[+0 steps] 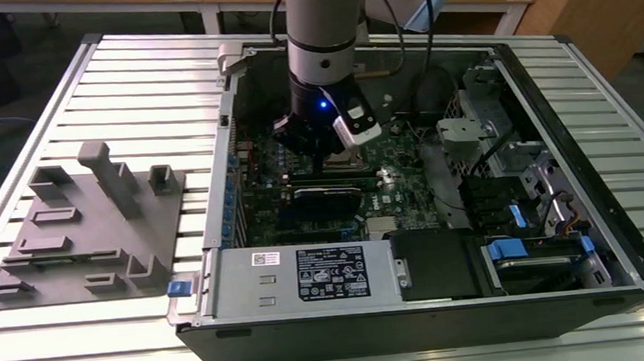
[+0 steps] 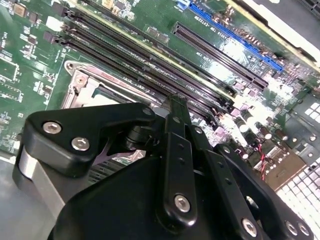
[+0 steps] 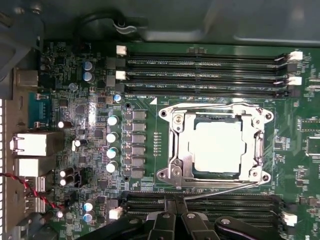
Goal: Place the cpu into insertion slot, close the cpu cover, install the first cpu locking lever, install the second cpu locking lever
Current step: 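Install the second cpu locking lever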
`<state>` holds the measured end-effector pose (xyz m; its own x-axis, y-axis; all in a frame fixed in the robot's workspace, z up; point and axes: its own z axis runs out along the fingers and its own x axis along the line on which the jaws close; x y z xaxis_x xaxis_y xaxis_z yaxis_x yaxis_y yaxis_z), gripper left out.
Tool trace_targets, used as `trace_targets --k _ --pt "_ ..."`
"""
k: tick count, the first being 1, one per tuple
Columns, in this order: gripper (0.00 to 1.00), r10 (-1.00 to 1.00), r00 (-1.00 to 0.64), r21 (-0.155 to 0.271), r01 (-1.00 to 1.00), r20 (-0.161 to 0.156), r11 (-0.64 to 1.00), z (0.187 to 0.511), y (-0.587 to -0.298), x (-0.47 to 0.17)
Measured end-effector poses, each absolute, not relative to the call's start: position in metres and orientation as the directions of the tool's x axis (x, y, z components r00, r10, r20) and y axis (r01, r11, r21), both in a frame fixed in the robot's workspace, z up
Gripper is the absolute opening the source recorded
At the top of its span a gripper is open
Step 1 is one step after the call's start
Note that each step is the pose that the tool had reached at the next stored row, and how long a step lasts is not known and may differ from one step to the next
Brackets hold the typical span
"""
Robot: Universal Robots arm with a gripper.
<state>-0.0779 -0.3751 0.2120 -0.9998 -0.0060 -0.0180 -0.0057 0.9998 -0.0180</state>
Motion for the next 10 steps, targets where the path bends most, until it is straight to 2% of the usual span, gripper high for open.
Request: trace_targets --k 10 --pt "0.11 -0.005 -1.0 -0.018 -0.005 -0.018 1.0 0.2052 -0.3751 -0.0786"
